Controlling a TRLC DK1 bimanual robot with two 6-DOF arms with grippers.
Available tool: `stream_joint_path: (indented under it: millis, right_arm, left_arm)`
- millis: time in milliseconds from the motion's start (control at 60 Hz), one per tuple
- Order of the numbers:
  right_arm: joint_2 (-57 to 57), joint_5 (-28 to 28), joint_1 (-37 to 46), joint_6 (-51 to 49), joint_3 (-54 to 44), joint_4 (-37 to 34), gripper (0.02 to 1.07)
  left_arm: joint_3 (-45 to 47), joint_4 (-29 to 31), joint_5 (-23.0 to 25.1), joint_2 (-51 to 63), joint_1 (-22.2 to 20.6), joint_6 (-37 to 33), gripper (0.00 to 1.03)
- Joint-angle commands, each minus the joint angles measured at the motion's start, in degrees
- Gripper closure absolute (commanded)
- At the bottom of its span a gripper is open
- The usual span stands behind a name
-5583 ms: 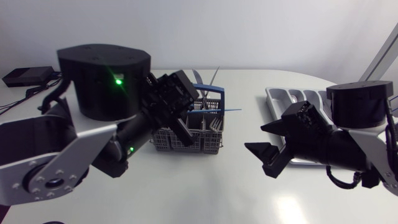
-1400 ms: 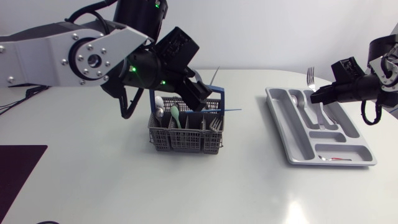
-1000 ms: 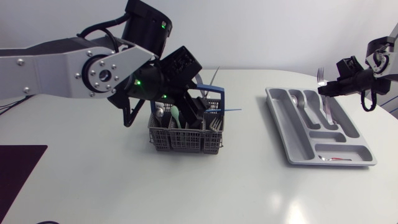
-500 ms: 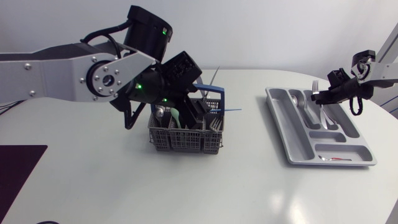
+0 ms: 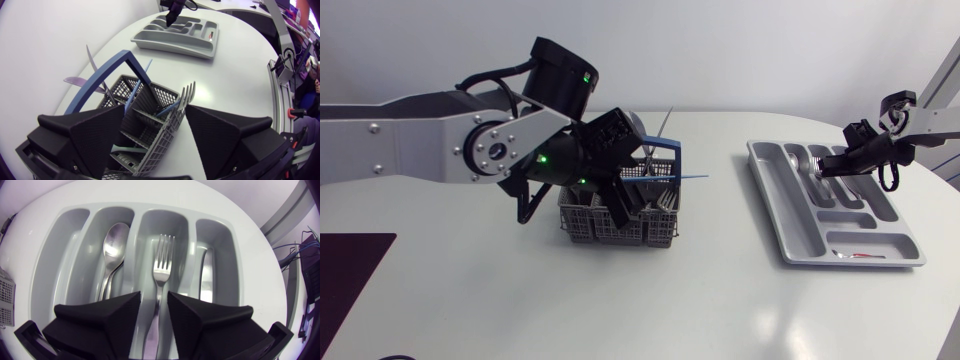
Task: Unload the cutlery basket into the drawer organizer.
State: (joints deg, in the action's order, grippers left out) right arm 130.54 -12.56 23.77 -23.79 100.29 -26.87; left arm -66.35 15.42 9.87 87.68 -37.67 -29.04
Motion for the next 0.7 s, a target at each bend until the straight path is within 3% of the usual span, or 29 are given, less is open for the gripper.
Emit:
stream_joint_path:
  millis: [0,167,450,633,683]
  right_arm:
    - [-0.9,0.2,0.7,0.8,-1.1,-0.4,0.33]
    - [-7.7,-0.7,0.4,-0.6,-8.1,2.3,0.25]
    - [-18.7,-6.3,-0.6,-4.5,-22.5,6.0,0.23]
    - [-26.0,-10.6,-2.4,-7.8,-31.6,7.6,0.23]
    - [-28.4,-11.4,-3.4,-8.6,-34.7,8.6,0.23]
  left_arm:
    - [2.3,-0.9,0.9,-1.9,-0.7,-2.9,0.19]
    - [3.5,-2.0,1.6,-2.2,-1.5,-7.1,0.19]
    - [1.4,-1.9,5.0,-0.9,-1.8,-13.2,0.19]
    - [-3.1,3.3,9.2,2.5,-1.2,-15.8,0.20]
    - [-5.1,5.3,10.3,3.8,-0.8,-16.9,0.24]
